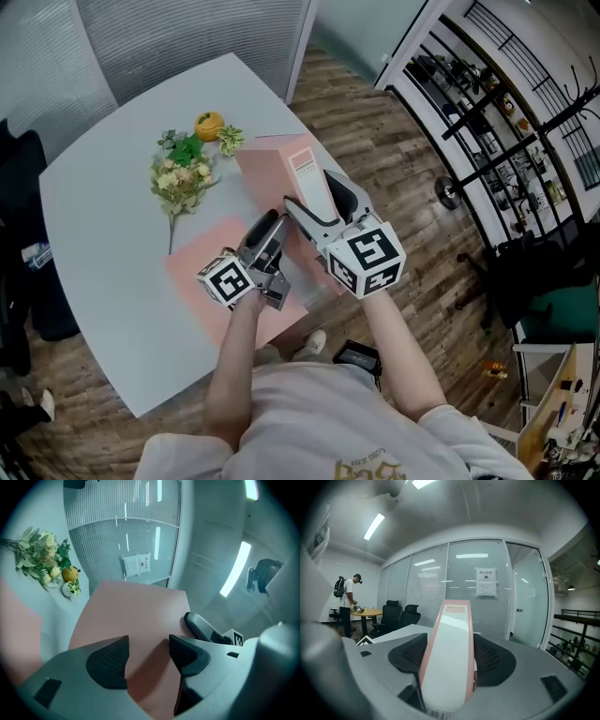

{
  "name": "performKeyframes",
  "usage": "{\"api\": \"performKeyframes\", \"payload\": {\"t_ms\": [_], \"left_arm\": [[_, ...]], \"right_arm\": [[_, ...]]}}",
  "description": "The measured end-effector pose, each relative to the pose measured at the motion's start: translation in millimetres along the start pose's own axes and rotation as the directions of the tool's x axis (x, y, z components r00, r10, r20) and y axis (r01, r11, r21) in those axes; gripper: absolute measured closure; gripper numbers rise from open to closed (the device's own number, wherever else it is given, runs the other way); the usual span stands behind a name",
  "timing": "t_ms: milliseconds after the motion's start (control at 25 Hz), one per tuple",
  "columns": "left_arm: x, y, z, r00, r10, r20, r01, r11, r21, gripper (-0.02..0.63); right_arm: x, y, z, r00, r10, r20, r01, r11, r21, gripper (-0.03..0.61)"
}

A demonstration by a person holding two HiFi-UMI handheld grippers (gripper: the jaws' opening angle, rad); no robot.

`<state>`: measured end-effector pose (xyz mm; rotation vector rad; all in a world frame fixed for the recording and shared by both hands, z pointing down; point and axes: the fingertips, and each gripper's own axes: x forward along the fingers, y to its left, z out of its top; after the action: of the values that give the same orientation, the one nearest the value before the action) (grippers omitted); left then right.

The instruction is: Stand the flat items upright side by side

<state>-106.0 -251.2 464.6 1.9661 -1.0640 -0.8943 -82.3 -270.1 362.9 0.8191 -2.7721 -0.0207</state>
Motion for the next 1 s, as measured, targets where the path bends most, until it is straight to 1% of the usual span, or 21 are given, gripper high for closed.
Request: {"api": "performKeyframes", "payload": {"t_ms": [320, 520, 720, 1000], "left_arm": [[-2, 0, 0, 1.000, 0.011, 0.017, -0.010, 1.000, -0.001, 0.348], [-3, 0, -1, 1.000, 0.011, 0.020, -0.012, 1.000, 0.005, 0.350], [-4, 0, 0, 0.999, 0.018, 0.030, -0.018, 1.000, 0.007, 0.353], [-4, 0, -4, 0.999, 0.026, 0.026, -0.026, 1.000, 0.015, 0.353]], "right_arm": [[-13, 3, 1, 0.996, 0.005, 0.089, -0.004, 1.000, -0.010, 0.261], [-16, 4, -1, 0.993, 0.010, 0.117, -0.008, 1.000, -0.015, 0.259], [-23, 6, -3, 0.984, 0.015, 0.177, -0.011, 1.000, -0.023, 0.259], [-32, 7, -6, 0.973, 0.024, 0.231, -0.021, 1.000, -0.017, 0.259]]}}
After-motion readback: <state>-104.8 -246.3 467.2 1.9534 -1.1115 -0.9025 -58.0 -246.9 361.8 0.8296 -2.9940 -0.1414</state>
